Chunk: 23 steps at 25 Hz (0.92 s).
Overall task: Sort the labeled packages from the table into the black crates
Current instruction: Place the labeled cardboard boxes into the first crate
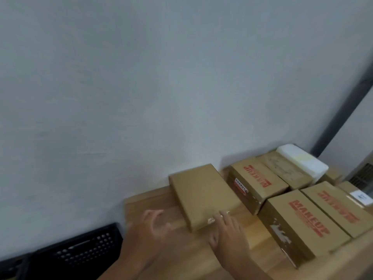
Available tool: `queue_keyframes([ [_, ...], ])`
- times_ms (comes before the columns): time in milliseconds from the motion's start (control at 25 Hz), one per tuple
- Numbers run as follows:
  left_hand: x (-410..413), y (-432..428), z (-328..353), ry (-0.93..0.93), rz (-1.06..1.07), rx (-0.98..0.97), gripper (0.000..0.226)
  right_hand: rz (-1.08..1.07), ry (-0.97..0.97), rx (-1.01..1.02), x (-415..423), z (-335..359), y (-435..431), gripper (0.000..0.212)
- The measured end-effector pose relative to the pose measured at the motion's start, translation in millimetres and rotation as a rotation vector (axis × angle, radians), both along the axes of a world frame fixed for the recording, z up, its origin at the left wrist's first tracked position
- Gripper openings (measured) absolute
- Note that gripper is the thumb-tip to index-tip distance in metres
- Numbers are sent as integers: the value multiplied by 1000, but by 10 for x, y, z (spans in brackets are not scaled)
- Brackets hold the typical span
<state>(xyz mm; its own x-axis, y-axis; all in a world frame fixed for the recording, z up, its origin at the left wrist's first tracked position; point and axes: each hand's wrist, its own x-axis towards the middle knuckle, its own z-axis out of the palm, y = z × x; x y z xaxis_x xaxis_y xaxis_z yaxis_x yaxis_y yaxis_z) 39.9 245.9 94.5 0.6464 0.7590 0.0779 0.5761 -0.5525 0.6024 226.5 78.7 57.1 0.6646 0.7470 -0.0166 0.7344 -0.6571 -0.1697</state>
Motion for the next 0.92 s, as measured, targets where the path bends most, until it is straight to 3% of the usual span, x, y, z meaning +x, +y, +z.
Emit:
queue_keyframes([
  [120, 791, -241, -101, 172, -53, 156, 56, 62, 6, 57, 723, -142, -99, 73],
  [320, 1434, -281, -284, 358, 37, 202, 56, 77, 94, 142, 1595, -222, 44, 66],
  [560, 1762, -78, -720, 434, 142, 63, 65, -63, 485, 232, 2149, -661, 333, 78],
  [760, 1887, -71, -1017, 196, 313, -532, 93, -243, 875, 286, 2352, -943, 387, 72],
  [920, 1794, -142, -1013, 43, 368, -498, 86, -281, 997, 390, 2206, -952, 248, 63],
])
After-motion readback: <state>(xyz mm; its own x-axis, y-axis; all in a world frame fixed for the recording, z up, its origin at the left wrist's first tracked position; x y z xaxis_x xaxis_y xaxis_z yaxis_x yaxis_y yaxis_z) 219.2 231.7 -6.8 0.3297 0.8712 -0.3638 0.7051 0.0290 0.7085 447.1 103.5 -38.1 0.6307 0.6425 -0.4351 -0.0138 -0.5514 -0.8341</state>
